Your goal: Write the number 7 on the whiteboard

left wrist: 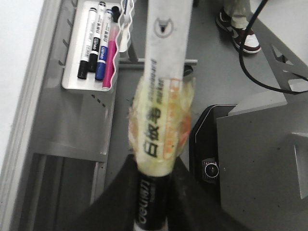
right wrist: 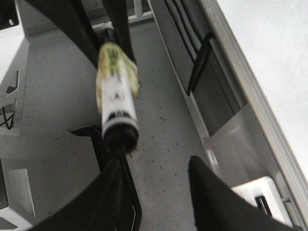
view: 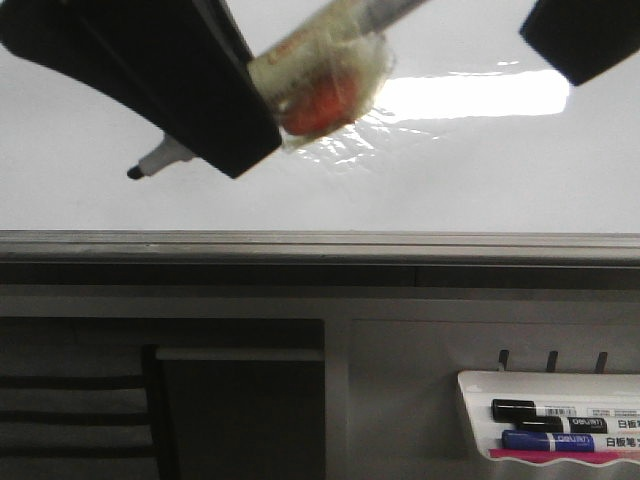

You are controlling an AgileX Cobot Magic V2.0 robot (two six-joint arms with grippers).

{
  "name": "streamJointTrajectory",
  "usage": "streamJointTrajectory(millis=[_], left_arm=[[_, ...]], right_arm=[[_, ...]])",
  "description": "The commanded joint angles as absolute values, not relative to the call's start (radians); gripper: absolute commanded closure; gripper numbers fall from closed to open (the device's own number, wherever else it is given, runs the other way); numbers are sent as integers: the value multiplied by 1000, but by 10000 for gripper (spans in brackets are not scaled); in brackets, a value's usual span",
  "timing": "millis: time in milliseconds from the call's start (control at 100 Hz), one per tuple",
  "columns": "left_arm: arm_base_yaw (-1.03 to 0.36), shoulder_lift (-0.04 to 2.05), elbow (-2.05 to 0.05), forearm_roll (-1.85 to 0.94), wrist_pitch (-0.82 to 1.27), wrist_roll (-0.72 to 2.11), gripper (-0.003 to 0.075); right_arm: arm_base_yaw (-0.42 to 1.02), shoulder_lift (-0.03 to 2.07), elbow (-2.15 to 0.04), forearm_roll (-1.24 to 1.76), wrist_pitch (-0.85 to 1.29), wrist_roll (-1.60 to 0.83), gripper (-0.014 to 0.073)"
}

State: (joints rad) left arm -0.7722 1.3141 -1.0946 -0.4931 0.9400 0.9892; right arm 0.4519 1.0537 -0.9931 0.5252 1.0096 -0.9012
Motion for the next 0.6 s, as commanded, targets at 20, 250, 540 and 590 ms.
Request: streamJointTrajectory(millis=[20, 250, 540, 590], left_arm=[[-790, 1300, -1131, -533, 904, 992, 741], [-790, 1300, -1132, -533, 899, 992, 741], [-790, 1300, -1132, -533, 899, 992, 741], [-790, 1300, -1132, -533, 899, 992, 741]], right_arm=[[479, 1069, -1044, 576, 964, -926, 323], [505, 1130, -1050, 675, 935, -1020, 323], [505, 1148, -1050, 753, 928, -1090, 323], [505, 1151, -1050, 755, 928, -1098, 323]])
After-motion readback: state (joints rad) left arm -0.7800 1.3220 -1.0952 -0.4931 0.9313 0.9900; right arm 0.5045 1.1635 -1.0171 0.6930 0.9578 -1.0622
